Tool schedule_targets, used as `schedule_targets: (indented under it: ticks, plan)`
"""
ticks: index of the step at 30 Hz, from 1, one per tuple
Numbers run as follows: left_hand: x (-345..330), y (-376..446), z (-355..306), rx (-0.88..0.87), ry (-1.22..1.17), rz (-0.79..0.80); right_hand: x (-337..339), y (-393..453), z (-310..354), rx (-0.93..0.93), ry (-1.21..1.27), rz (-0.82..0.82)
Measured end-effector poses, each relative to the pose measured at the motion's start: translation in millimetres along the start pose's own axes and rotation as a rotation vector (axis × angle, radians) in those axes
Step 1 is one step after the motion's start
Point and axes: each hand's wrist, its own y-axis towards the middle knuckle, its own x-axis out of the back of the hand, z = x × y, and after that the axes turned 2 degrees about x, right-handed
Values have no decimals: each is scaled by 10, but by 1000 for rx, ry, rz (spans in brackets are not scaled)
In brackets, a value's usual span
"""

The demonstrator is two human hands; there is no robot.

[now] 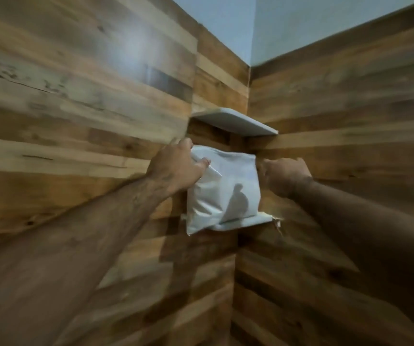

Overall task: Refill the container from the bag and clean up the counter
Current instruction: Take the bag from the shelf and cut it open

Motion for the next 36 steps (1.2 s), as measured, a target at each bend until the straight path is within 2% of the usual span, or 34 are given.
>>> schedule_targets:
  ticks: [5, 9, 14, 19, 24, 28, 33, 36]
  plan:
    - [-184, 510, 234, 44, 106, 86, -281, 779, 371, -14, -25, -6]
    - [-359, 714, 224, 105, -4, 114, -446, 1077, 528, -62, 113, -92]
    - [-450, 854, 167, 174, -111, 103, -428, 1250, 498, -74, 243, -7]
    - [-336, 876, 79, 103, -150, 87, -369, 1181, 396, -141, 328, -137]
    - [-113, 672, -263, 6, -190, -27, -35, 795, 249, -155, 351, -201]
    - [182, 354, -584, -48, -234, -96, 308, 373, 53, -112, 187, -260]
    - [564, -381, -1014, -64, -266, -43, 528, -467, -222, -78, 121, -212]
    - [603, -1088, -1213, -53, -299, 61, 520, -1266, -362, -11, 23, -96]
